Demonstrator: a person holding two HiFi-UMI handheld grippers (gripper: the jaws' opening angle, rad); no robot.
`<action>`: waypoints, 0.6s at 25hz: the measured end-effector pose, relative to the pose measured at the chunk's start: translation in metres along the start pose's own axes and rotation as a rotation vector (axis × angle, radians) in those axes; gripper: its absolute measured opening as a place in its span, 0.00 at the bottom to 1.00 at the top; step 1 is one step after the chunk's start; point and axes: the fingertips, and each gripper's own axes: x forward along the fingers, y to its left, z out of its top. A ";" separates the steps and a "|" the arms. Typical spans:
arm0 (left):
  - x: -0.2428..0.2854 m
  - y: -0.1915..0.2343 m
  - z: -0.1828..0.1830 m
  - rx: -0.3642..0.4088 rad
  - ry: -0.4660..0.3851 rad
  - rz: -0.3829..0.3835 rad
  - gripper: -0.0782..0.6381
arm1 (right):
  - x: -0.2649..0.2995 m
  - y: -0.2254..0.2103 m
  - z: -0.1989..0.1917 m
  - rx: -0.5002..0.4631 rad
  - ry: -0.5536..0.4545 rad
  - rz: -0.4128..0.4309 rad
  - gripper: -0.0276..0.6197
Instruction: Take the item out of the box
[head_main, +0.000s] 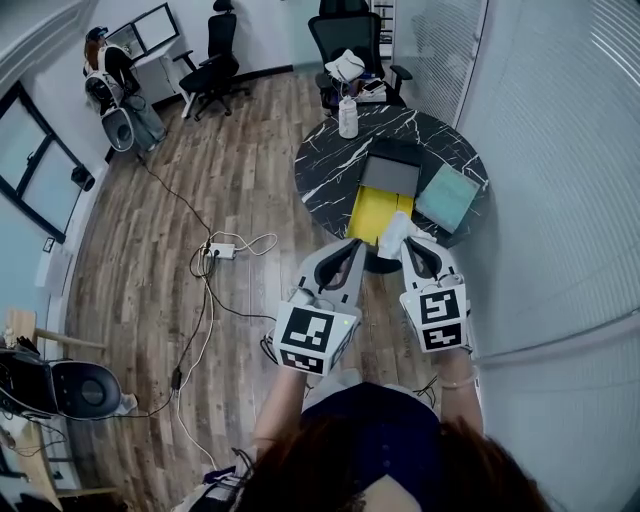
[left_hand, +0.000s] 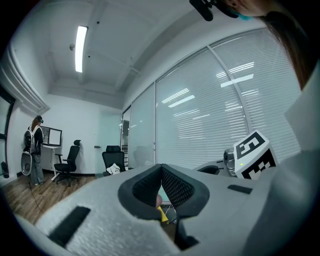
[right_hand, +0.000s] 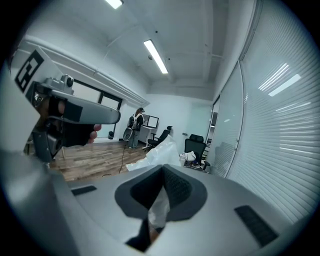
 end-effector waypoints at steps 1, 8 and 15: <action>0.000 -0.003 0.001 0.001 0.003 0.001 0.15 | -0.003 -0.001 0.002 0.000 -0.004 0.002 0.08; -0.004 -0.022 0.007 0.022 0.011 0.007 0.15 | -0.027 -0.009 0.008 0.017 -0.033 0.008 0.08; -0.010 -0.042 0.009 0.022 0.017 0.018 0.15 | -0.054 -0.014 0.012 0.042 -0.066 0.012 0.08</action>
